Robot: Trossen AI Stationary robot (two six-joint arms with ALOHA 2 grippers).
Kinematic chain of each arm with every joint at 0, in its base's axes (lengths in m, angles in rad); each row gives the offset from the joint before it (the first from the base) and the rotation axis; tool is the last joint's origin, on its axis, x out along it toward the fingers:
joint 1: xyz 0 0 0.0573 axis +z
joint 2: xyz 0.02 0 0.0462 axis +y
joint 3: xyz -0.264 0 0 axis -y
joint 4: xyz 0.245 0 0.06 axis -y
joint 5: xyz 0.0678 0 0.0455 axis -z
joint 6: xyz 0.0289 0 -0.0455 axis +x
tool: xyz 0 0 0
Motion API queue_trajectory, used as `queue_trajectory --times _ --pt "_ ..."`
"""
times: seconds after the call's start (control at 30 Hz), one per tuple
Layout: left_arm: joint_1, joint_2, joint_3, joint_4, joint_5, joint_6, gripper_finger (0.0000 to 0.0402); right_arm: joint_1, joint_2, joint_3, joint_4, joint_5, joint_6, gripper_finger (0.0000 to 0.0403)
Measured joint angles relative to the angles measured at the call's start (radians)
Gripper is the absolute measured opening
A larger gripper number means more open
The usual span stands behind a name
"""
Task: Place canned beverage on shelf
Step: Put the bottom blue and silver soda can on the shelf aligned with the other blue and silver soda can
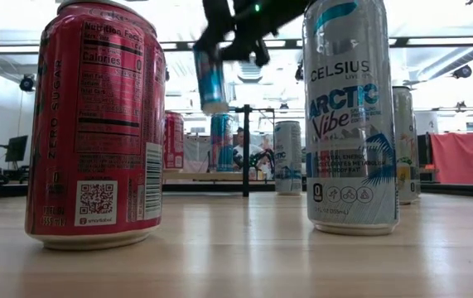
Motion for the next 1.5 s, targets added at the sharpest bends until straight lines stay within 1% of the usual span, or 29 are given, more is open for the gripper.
queue_trajectory --times 0.1,0.23,0.37,0.47,0.53,0.67,0.77,0.9,1.03,1.17,1.37,1.43,1.5 --pt "0.000 -0.043 -0.051 0.000 0.022 -0.016 0.0336 -0.002 0.005 -0.053 0.041 0.059 0.046 0.0219" --pt "0.000 -0.089 -0.120 0.018 0.025 -0.032 0.0336 -0.004 0.005 -0.112 0.173 0.080 0.081 0.0219" --pt "0.000 -0.112 -0.154 0.096 0.026 -0.001 0.0336 0.010 0.005 -0.155 0.244 0.093 0.067 0.0219" --pt "0.000 -0.117 -0.176 0.158 0.027 0.012 0.0336 0.029 0.005 -0.169 0.330 0.112 0.036 0.0219" --pt "0.000 -0.112 -0.192 0.175 0.031 0.012 0.0336 0.046 0.005 -0.173 0.381 0.158 0.003 0.0219" --pt "0.000 -0.086 -0.209 0.233 0.083 -0.005 0.0336 0.099 0.005 -0.176 0.402 0.269 -0.063 0.0219" --pt "0.000 -0.050 -0.218 0.299 0.106 -0.019 0.0336 0.138 0.005 -0.178 0.416 0.336 -0.075 0.0219" --pt "0.000 0.015 -0.260 0.375 0.144 -0.104 0.0336 0.177 0.005 -0.168 0.434 0.346 -0.101 0.0219" --pt "0.000 0.100 -0.319 0.520 0.154 -0.190 0.0336 0.205 0.005 -0.154 0.446 0.365 -0.131 0.0219" --pt "0.000 0.195 -0.360 0.648 0.153 -0.244 0.0335 0.223 0.006 -0.152 0.448 0.352 -0.133 0.0219" --pt "0.000 0.344 -0.359 0.808 0.153 -0.253 0.0334 0.252 0.006 -0.151 0.529 0.341 -0.240 0.0219" --pt "0.001 0.391 -0.349 0.856 0.153 -0.250 0.0334 0.257 0.006 -0.151 0.543 0.307 -0.259 0.0219" --pt "0.001 0.435 -0.333 0.869 0.152 -0.251 0.0334 0.259 0.006 -0.151 0.560 0.277 -0.268 0.0219"
